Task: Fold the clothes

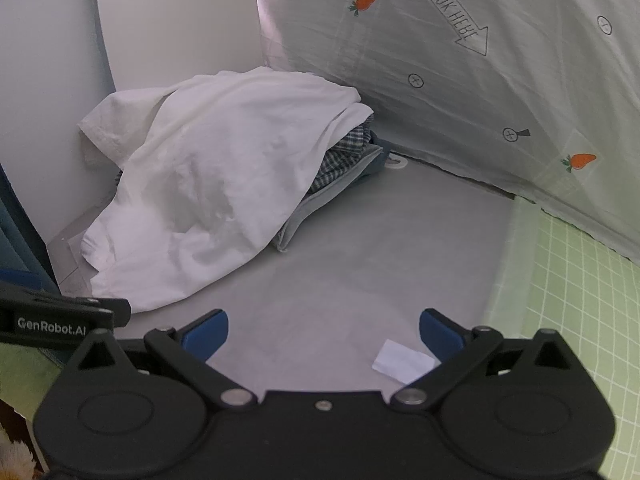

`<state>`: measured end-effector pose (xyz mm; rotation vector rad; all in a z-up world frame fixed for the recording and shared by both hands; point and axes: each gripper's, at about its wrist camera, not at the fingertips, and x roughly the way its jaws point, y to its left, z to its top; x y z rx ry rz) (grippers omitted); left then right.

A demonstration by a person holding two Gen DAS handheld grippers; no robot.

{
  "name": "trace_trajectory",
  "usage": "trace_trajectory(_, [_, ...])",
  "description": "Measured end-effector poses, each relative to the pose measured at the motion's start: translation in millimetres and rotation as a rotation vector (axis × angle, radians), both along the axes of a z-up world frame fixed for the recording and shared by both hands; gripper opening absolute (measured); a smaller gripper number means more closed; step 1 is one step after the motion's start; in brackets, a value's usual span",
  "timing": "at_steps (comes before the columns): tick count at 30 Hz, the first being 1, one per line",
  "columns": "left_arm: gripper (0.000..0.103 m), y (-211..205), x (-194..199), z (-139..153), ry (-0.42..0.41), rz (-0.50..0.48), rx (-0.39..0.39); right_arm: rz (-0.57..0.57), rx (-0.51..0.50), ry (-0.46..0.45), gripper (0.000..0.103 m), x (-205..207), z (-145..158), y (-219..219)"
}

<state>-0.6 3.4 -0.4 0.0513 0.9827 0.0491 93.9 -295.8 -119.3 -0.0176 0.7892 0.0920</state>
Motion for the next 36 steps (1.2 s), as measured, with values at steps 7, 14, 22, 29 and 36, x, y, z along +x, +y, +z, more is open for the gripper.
trace_trajectory(7, [0.103,-3,2,0,0.009,0.008,0.024,0.001,0.0,-0.001,0.103,1,3,2])
trace_trajectory(14, [0.103,3,0,-3,-0.005,0.002,0.018,-0.013,0.0,-0.005,0.103,0,-1,3])
trace_trajectory(22, [0.103,0,3,-4,-0.002,0.003,0.029,-0.016,0.002,-0.004,0.103,1,-1,3])
trace_trajectory(29, [0.103,-2,5,-3,0.002,0.004,0.031,-0.014,0.004,-0.002,0.103,2,-1,0])
trace_trajectory(36, [0.103,0,5,-3,0.007,0.001,0.032,-0.015,0.004,0.0,0.103,2,0,1])
